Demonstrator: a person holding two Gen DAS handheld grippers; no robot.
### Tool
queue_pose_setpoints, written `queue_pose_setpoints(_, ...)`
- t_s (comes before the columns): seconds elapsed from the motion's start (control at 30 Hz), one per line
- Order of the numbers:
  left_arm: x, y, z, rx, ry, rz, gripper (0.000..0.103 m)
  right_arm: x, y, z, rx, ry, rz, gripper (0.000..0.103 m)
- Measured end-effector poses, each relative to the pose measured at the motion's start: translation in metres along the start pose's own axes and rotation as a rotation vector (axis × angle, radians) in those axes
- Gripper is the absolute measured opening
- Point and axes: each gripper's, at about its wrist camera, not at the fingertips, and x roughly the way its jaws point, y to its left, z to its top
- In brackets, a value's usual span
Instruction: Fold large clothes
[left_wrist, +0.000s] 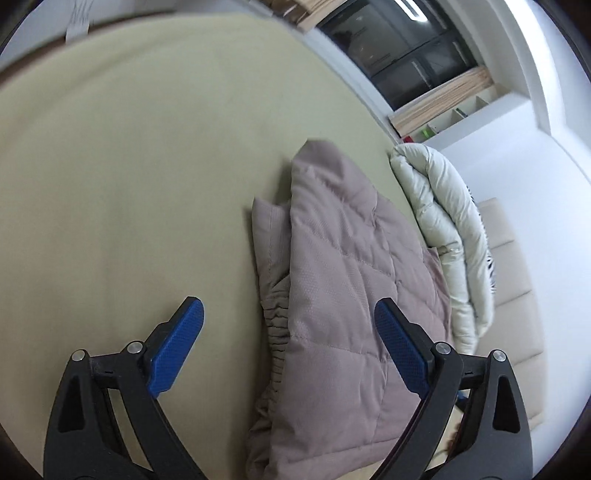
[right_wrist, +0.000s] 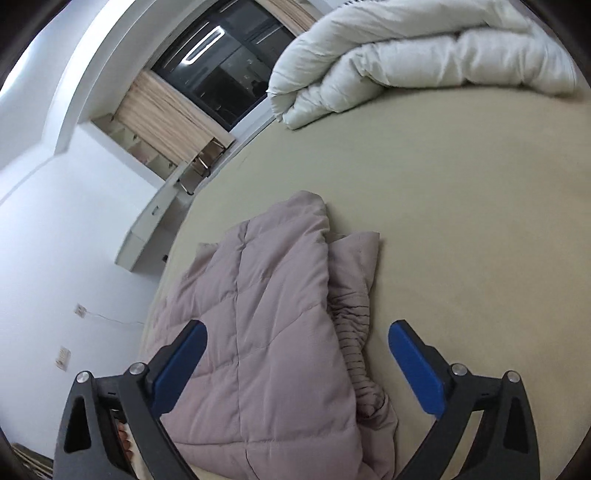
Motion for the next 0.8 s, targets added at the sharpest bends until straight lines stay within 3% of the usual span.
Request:
queue_pose_setpoints(0.1, 0.027, 0.004, 0.009, -0.028, 0.078, -0.032, 0.094, 0.023, -0.028, 0.011, 0.096, 0.111, 0.032, 0.095)
queue_pose_setpoints(0.2, 0.042, -0.001, 0.014, -0.03, 0.104, -0.061, 0.094, 0.049, -0.041, 0.015, 0.114, 0.22, 0.067, 0.088)
queue_pose_setpoints(0.33, 0.064, 0.001, 0.021, -0.029, 0.149, -0.075, 0.093, 0.066, -0.045, 0.021, 0.141, 0.251, 0.159, 0.087)
queue_pose_setpoints(0.7, 0.106, 0.002, 0.047, -0.025, 0.214, -0.088, 0.088, 0.124, -0.018, 0.027, 0.019, 0.429, 0.145, 0.087)
queue_pose_setpoints(0.73, 0.108, 0.001, 0.05, -0.031, 0.221, -0.099, 0.082, 0.129, -0.016, 0.029, 0.019, 0.44, 0.147, 0.087)
queue_pose_setpoints(0.77, 0.109, 0.001, 0.051, -0.042, 0.232, -0.123, 0.067, 0.134, -0.015, 0.031, 0.018, 0.454, 0.148, 0.087)
queue_pose_setpoints(0.8, 0.116, 0.005, 0.052, -0.079, 0.252, -0.153, 0.065, 0.14, -0.012, 0.032, 0.018, 0.467, 0.148, 0.087)
